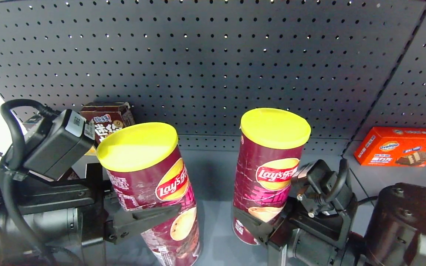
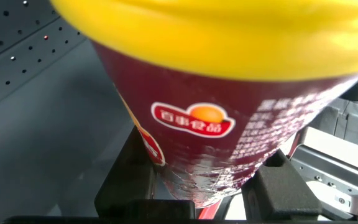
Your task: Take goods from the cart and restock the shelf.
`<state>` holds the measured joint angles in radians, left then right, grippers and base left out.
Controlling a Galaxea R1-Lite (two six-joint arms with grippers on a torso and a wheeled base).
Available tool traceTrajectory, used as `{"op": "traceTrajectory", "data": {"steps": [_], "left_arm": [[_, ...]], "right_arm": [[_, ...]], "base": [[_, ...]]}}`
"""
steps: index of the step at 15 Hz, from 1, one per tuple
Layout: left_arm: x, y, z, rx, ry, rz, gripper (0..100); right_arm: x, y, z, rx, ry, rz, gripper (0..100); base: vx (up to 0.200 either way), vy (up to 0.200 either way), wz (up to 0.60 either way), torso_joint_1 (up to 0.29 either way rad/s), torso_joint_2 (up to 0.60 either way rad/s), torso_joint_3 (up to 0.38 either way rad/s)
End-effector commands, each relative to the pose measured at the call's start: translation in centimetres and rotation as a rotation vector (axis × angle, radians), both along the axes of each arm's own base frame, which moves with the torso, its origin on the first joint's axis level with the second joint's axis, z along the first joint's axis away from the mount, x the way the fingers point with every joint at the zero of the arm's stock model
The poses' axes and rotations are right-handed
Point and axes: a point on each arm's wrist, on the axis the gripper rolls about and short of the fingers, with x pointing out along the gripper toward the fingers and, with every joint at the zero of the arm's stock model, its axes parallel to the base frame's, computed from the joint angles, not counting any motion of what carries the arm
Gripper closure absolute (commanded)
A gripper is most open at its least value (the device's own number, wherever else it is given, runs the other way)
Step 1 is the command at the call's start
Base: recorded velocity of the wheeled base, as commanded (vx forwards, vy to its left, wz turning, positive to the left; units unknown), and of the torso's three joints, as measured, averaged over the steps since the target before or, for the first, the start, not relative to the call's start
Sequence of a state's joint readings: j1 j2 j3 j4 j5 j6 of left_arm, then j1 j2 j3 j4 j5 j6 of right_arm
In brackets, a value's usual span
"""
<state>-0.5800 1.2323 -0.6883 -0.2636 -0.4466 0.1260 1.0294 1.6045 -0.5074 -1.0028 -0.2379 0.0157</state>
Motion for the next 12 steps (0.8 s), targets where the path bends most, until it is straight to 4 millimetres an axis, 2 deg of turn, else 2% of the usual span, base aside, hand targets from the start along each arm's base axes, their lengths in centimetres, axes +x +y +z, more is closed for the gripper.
{"op": "traceTrajectory", "data": {"steps": [1, 6, 12], "left_arm": [[0.0, 0.0, 0.1, -0.002, -0.003, 0.0, 100], [0.2, 0.2, 0.3, -0.006, -0.009, 0.016, 100], [0.3, 0.2, 0.3, -0.008, -0.013, 0.016, 100]], "right_arm": [[0.1, 0.2, -0.7, -0.022, 0.015, -0.002, 100], [-0.3, -0.5, -1.8, -0.045, 0.044, -0.011, 100], [-0.1, -0.2, -2.7, -0.041, 0.079, -0.03, 100]], "base": [[0.0, 0.0, 0.0, 0.0, 0.0, 0.0], [0.0, 0.0, 0.0, 0.0, 0.0, 0.0], [0.0, 0.0, 0.0, 0.0, 0.0, 0.0]]}}
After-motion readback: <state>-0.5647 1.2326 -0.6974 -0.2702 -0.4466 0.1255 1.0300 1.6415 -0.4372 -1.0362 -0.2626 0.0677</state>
